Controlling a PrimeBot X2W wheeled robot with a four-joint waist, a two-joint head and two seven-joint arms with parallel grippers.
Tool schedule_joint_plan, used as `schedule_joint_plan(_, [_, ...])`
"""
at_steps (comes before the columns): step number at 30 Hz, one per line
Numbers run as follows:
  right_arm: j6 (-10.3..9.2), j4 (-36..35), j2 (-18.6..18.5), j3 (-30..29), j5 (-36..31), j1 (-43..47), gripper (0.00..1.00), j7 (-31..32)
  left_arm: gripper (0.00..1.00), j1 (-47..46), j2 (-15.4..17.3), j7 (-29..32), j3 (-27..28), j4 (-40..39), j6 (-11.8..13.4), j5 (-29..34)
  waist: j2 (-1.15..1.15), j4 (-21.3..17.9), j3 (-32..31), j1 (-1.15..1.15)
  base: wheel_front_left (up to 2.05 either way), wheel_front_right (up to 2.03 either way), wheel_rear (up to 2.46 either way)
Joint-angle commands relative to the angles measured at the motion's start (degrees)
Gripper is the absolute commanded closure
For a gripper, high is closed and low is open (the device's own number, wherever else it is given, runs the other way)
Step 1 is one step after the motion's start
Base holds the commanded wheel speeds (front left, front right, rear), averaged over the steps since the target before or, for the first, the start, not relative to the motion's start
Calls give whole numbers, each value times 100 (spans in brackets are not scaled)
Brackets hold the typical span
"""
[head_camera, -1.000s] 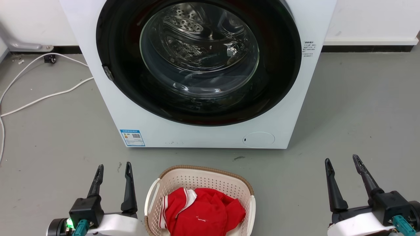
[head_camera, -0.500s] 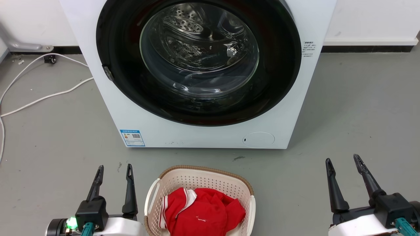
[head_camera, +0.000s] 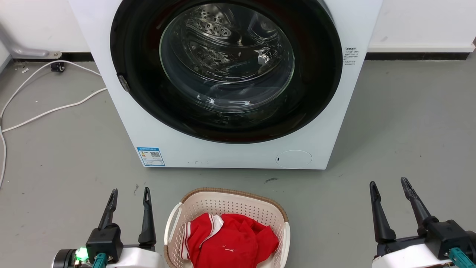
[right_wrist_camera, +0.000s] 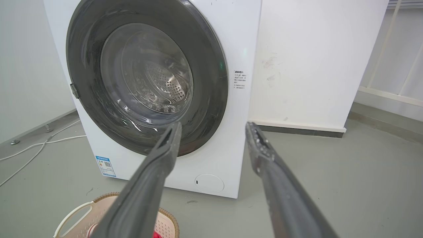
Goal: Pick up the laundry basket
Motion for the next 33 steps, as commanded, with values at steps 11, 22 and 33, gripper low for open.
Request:
schedule_joint_plan(11, [-2,11,-19,35,21,-5,0,-14,0,-14,11,-16,60,47,11,-18,0,-10,73,0,0,0,0])
schedule_joint_plan(22, [-2,908,-13,548,209,-625,0,-13,0,-860,204,-15,312,1019,-400,-129,0,13,665,0,0,0,0])
schedule_joint_plan(33, [-3,2478,-14,1284,-50,-1813,0,-15,0,-1977,545,-16,403,2440,-654,-131,0,-89,1675,0,0,0,0])
